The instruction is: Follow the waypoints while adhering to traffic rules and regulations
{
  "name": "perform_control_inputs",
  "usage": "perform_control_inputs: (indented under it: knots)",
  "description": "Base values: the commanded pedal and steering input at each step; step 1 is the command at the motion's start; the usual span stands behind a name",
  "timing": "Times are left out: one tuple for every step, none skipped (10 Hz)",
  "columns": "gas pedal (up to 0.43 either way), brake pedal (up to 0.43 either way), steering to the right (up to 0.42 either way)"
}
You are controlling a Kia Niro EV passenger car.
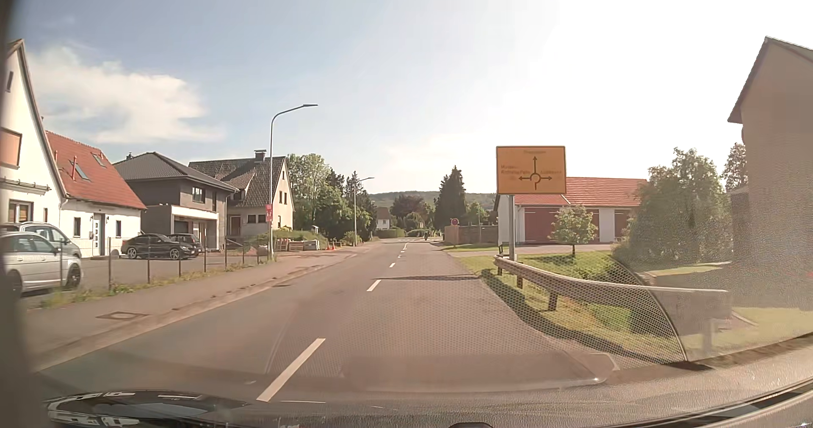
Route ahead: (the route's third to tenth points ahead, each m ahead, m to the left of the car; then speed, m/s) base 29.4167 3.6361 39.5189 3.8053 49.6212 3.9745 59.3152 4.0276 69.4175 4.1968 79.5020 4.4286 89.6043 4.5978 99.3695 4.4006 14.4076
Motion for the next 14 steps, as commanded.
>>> perform_control_inputs:
  knots:
    - [0.177, 0.0, -0.009]
    - [0.177, 0.0, -0.008]
    - [0.177, 0.0, -0.008]
    - [0.177, 0.0, -0.008]
    - [0.177, 0.0, -0.009]
    - [0.177, 0.0, -0.008]
    - [0.177, 0.0, -0.007]
    - [0.177, 0.0, -0.005]
    - [0.177, 0.0, -0.005]
    - [0.177, 0.0, -0.004]
    - [0.177, 0.0, -0.003]
    - [0.177, 0.0, -0.003]
    - [0.169, 0.0, -0.003]
    - [0.157, 0.0, -0.003]
